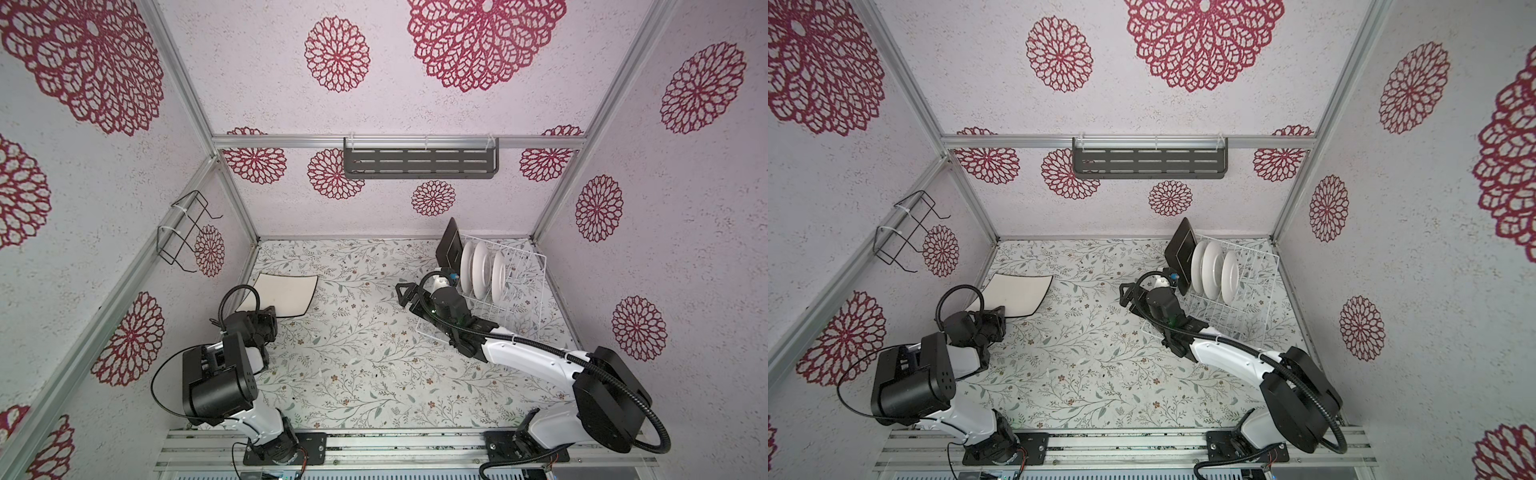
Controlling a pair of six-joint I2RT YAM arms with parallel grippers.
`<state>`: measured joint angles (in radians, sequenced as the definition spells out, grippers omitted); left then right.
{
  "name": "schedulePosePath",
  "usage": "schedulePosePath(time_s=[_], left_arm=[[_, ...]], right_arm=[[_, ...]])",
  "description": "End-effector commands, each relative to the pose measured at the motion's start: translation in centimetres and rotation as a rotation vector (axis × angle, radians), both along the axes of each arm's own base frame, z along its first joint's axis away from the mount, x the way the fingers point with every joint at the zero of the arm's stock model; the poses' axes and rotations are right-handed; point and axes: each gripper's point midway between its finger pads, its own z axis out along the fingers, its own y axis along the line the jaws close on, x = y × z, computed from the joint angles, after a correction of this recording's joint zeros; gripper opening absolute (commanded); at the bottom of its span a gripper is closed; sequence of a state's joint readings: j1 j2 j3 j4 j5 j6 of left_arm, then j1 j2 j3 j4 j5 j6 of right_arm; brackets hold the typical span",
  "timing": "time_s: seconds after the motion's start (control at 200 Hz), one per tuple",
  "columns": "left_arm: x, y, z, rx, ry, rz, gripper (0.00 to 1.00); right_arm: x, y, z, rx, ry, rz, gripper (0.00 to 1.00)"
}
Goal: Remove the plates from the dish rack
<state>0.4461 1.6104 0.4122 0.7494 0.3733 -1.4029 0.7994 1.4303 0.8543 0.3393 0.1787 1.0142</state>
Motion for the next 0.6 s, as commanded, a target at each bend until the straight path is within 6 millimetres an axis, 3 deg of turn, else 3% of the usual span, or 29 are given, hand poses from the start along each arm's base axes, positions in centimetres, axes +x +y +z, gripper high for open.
schedulePosePath(time_s=[0.0,0.48,0.595], left_arm=[[2.2,1.1,6.3,0.105,-0.195,-0.015,0.0],[1.7,1.3,5.2,0.108,-0.133,-0.005,0.0],[1.6,1.3,5.2,0.111,-0.127,-0.005,0.12]], right_arm=[[0.3,0.3,2.1,0.042,-0.038,-0.004,0.97],[0.1,0.1,1.8,0.034,-0.035,-0.01,0.97],[0.1,0.0,1.9,0.036,-0.036,-0.01,0.97]])
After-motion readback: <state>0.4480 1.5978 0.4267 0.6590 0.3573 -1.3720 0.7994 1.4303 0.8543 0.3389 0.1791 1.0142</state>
